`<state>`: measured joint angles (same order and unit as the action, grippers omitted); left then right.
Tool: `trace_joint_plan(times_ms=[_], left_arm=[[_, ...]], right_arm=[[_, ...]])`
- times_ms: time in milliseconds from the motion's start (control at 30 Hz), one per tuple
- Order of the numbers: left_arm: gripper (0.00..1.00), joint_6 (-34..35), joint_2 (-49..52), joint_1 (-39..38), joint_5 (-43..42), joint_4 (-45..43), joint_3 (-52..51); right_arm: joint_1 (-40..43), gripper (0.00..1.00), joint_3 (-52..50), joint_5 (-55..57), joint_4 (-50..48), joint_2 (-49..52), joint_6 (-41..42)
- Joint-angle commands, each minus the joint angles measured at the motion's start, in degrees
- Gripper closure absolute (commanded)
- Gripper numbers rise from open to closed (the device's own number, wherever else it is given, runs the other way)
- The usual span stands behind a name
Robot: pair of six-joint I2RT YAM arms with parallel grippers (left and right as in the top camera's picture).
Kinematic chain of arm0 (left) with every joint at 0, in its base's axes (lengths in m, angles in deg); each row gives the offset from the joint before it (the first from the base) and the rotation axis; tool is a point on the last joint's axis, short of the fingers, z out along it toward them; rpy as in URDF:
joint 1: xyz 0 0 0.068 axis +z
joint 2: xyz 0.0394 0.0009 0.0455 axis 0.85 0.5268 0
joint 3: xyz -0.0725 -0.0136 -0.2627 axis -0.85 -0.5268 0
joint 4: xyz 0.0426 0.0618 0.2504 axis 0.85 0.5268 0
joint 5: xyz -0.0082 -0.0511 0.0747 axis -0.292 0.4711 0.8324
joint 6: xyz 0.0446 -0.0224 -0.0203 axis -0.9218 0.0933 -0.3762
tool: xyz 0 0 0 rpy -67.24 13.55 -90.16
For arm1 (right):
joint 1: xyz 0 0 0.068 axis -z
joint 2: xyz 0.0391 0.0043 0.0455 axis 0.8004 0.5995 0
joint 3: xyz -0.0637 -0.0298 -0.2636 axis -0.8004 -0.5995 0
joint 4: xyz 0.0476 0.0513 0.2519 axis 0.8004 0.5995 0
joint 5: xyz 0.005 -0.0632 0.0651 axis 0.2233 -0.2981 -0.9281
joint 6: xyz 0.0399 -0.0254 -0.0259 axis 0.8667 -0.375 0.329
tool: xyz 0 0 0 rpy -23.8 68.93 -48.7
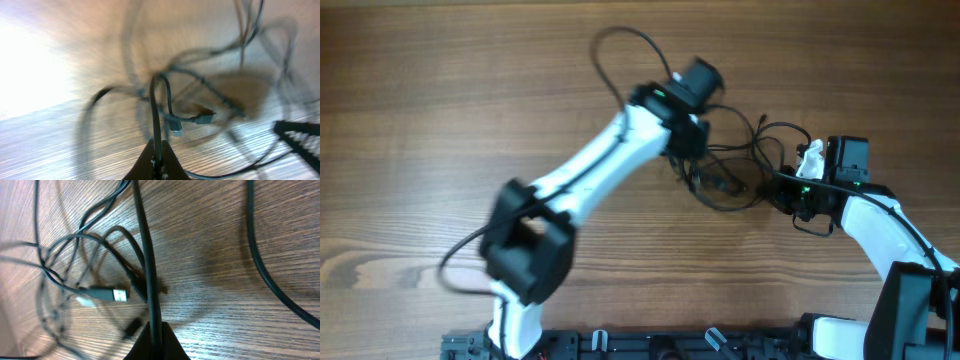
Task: Untangle cables
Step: 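Pull the held cable far leftward with the left gripper, stretching it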
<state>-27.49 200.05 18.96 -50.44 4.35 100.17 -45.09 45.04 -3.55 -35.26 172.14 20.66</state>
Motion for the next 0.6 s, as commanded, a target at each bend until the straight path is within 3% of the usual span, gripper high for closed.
trace_joint_plan(times_ms=[0, 333, 567], left_arm=[[0.96, -0.3, -12.1, 6.7, 1.3, -0.5, 0.2], [0.96, 14.1, -33.4, 32.5, 1.1, -11.2, 0.2], [0.96, 22.5, -36.0, 49.9, 0.8, -13.4, 0.2]], right_arm=[[0.2, 0.96, -0.3, -1.2, -0.3, 0.7, 0.0], [0.2, 0.96, -0.3, 4.1, -0.5, 0.7, 0.0], [0.2, 0.95, -0.3, 19.1, -0.3, 0.7, 0.5]])
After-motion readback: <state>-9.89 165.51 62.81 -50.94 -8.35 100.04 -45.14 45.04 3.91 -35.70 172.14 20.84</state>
